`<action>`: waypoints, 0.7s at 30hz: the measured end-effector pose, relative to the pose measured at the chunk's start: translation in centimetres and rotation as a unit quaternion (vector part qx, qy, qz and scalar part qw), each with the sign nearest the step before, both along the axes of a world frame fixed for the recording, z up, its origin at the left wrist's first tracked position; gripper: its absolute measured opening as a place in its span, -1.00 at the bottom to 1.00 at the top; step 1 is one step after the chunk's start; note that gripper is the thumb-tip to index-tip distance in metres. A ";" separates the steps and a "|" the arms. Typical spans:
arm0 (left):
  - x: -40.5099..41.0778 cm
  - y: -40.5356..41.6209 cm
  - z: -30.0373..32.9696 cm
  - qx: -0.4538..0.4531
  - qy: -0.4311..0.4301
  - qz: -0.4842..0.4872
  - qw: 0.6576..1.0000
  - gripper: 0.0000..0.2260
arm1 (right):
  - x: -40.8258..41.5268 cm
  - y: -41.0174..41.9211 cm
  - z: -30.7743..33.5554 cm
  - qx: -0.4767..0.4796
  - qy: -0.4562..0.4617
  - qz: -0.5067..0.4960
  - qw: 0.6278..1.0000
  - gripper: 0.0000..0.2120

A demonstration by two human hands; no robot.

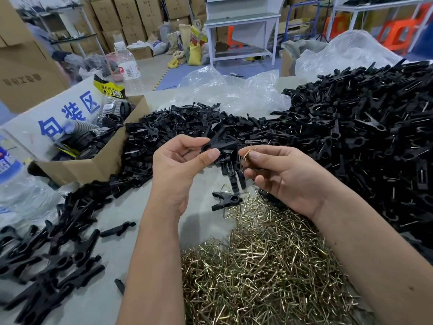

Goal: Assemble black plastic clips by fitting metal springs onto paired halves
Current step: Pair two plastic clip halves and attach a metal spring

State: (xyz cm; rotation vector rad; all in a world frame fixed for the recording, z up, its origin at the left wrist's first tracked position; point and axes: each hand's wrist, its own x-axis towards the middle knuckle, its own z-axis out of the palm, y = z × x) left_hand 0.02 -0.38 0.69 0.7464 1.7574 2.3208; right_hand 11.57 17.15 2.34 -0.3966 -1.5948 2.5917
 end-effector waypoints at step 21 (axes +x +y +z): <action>0.0 -0.1 0.0 0.028 -0.026 0.001 0.999 -0.76 | 0.2 0.2 -0.4 0.226 -0.002 -0.068 0.972 -0.88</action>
